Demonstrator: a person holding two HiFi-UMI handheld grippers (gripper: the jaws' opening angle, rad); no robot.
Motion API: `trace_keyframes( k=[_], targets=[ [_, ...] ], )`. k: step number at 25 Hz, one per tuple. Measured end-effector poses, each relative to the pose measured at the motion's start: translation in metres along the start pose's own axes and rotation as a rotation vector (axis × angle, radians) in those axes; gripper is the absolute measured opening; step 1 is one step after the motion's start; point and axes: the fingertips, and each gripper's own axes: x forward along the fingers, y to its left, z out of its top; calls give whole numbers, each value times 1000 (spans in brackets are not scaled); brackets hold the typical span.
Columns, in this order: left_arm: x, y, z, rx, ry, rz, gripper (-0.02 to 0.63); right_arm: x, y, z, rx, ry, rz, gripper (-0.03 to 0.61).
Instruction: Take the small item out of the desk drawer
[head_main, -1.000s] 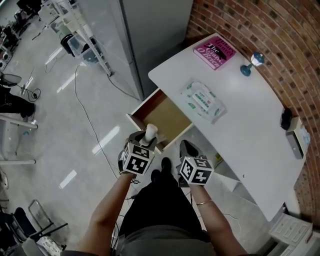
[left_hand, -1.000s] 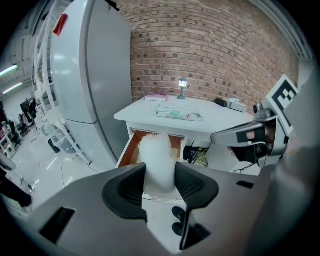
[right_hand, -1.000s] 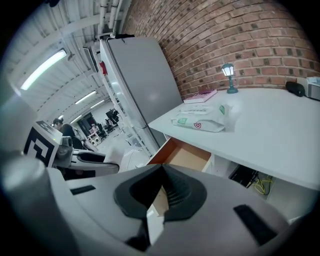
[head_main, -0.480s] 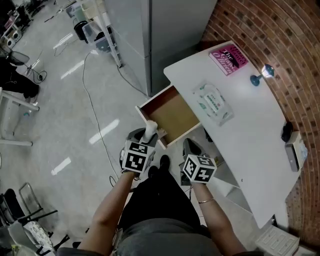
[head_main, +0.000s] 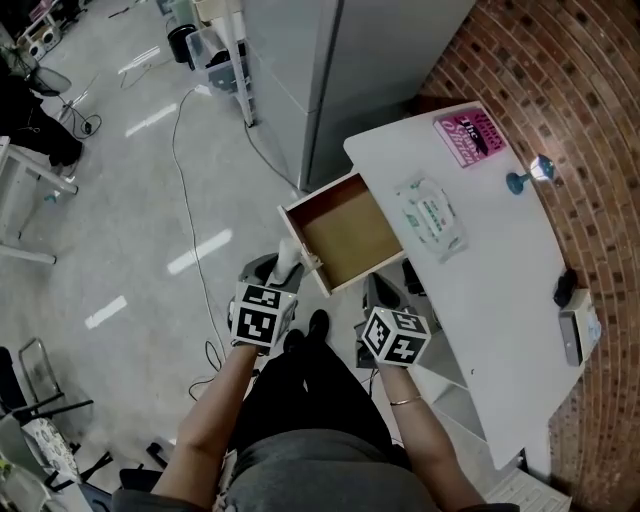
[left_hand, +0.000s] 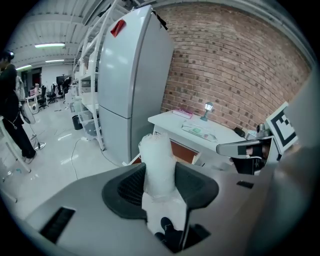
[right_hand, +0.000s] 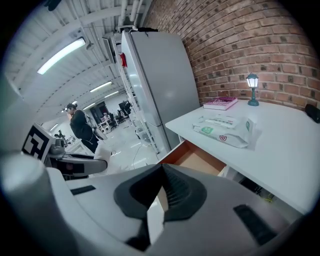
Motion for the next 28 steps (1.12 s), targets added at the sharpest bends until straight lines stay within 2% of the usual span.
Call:
trace_keyframes(
  k=[7, 28],
  targets=[
    [-11, 18, 2, -30, -28, 38, 184, 3, 13, 11, -26, -3, 40, 2],
    [-15, 32, -4, -114, -47, 61, 184, 9, 21, 9, -91, 46, 48, 0]
  ],
)
